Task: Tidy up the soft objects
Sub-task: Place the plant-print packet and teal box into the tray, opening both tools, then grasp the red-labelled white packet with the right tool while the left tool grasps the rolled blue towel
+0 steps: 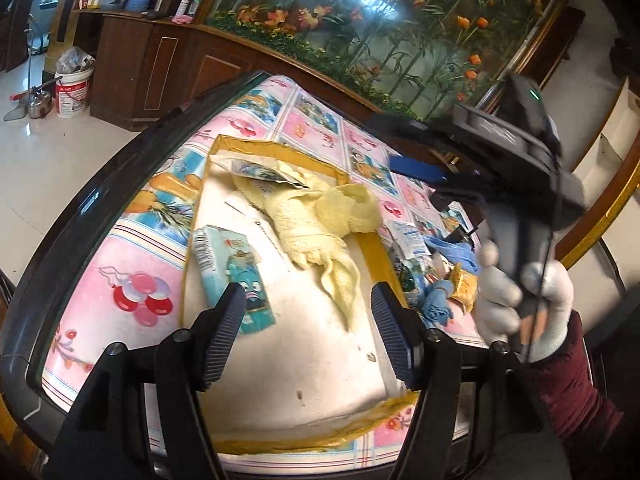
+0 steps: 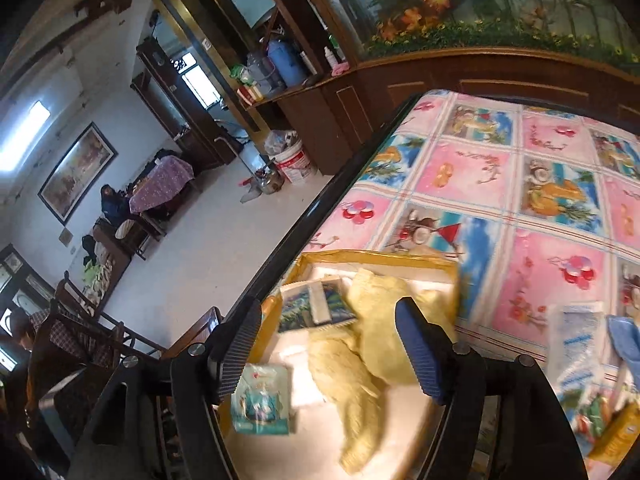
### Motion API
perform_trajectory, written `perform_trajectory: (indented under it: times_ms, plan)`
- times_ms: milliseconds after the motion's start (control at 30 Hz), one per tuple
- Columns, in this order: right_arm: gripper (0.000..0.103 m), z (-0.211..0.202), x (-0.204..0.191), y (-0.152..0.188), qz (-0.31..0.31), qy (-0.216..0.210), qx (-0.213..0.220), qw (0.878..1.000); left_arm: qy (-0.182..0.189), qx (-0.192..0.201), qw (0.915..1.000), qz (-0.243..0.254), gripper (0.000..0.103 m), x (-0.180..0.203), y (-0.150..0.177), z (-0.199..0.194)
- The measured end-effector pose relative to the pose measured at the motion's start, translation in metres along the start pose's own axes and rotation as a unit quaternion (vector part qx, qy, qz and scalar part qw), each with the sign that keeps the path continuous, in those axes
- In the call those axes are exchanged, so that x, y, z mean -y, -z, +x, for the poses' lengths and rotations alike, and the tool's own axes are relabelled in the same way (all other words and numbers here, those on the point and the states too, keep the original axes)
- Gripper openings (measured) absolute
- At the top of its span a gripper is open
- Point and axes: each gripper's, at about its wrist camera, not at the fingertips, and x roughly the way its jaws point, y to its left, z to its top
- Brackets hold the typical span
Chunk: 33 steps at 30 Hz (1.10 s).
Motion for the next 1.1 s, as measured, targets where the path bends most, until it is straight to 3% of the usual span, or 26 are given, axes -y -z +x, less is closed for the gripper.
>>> perform_trajectory:
  times_ms: [100,267,433,567,733,833,1067,1100]
  plan:
    - [0.078,-0.061,0.042,0.022,0.029,0.026,0.035,0.999,0.015,0.001,0.9999,0.006,0.072,0.020,0.003,0.000]
    - [0.078,-0.149,0.118,0.071,0.081,0.097,0.078,0.989,0.036,-0.033,0.9974,0.052,0.072,0.070,0.011,0.020]
    - [0.079,-0.201,0.183,0.122,0.121,0.173,0.095,0.973,0.050,-0.067,0.9892,0.120,0.072,0.133,0.031,0.048]
    - [0.079,-0.222,0.224,0.156,0.163,0.187,0.091,0.964,0.042,-0.101,0.9782,0.177,0.072,0.176,0.043,0.084]
    - [0.079,-0.234,0.250,0.173,0.176,0.189,0.083,0.963,-0.003,-0.114,0.9637,0.241,0.072,0.210,0.046,0.130]
    - [0.079,-0.232,0.258,0.177,0.192,0.178,0.076,0.962,-0.030,-0.128,0.9538,0.270,0.072,0.219,0.046,0.160]
    - [0.079,-0.206,0.268,0.172,0.241,0.149,0.058,0.957,-0.041,-0.165,0.9379,0.302,0.072,0.226,0.050,0.208]
    - [0.079,-0.202,0.268,0.171,0.248,0.147,0.058,0.956,-0.035,-0.176,0.9352,0.305,0.064,0.227,0.053,0.212]
